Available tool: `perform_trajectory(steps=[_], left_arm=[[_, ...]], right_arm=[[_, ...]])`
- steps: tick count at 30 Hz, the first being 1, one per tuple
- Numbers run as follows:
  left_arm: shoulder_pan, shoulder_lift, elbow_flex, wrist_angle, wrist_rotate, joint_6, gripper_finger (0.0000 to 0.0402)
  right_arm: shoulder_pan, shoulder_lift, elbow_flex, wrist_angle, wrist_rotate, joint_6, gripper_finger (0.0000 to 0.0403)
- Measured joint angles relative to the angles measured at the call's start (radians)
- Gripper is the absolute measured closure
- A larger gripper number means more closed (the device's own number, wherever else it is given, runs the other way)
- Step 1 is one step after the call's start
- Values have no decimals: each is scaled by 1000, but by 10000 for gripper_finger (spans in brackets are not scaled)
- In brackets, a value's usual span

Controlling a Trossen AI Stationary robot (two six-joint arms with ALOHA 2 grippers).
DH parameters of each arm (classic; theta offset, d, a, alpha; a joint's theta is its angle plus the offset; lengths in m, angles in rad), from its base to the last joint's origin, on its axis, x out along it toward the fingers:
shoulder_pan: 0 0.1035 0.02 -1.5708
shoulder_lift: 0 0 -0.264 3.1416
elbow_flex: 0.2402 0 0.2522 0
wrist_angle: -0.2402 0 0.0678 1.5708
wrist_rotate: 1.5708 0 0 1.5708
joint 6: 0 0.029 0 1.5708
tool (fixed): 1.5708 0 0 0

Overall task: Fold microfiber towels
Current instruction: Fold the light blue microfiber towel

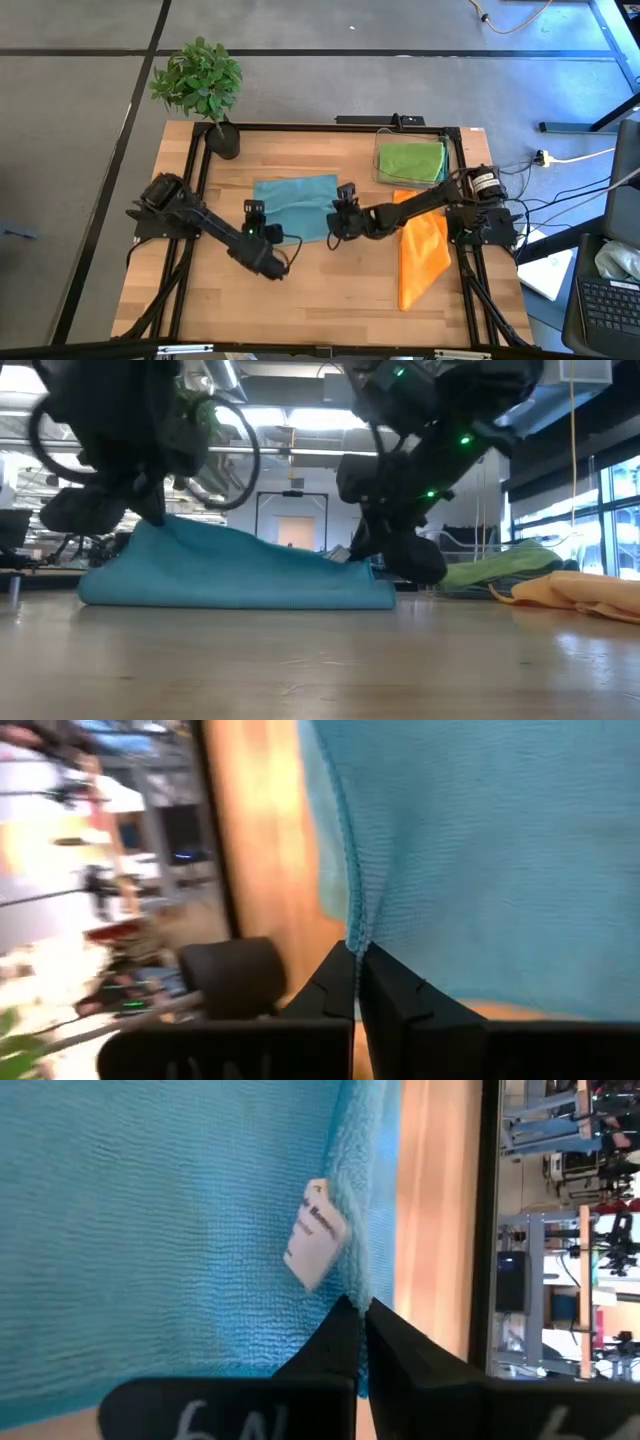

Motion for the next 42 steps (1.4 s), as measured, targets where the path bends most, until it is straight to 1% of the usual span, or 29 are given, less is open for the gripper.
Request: perform_trajectory(steps=[4, 8, 10, 13, 16, 19, 24, 28, 30, 39, 42], left_arm=[[72, -97, -52, 132, 89, 87, 401], [125, -212, -96, 198, 99, 134, 401], [155, -269, -125, 241, 122, 157, 401], [202, -339, -192, 334, 179, 198, 401], [245, -377, -273, 456, 229, 250, 401], [277, -386, -331, 538, 221, 278, 401], [320, -386, -364, 577, 154, 318, 400], [360, -386, -379, 658, 151, 372, 400], [380, -386, -385, 687, 149, 376, 397], [462, -386, -401, 702, 146, 394, 379], [481, -386, -408, 726, 150, 394, 370]], right_arm=[[-51, 0, 0, 21, -30, -41, 389], [-97, -1, 1, 46, -74, -74, 394], [-117, -1, 1, 50, -94, -89, 396], [-141, -1, 1, 53, -101, -92, 391], [-163, -1, 1, 53, -122, -91, 384], [-179, -1, 1, 53, -177, -67, 387], [-200, -1, 1, 53, -233, -37, 397], [-216, -1, 1, 53, -237, -35, 383], [-226, -2, 1, 53, -250, -33, 378], [-276, -2, -1, 46, -363, 66, 373], [-288, -2, -1, 44, -396, 73, 373]])
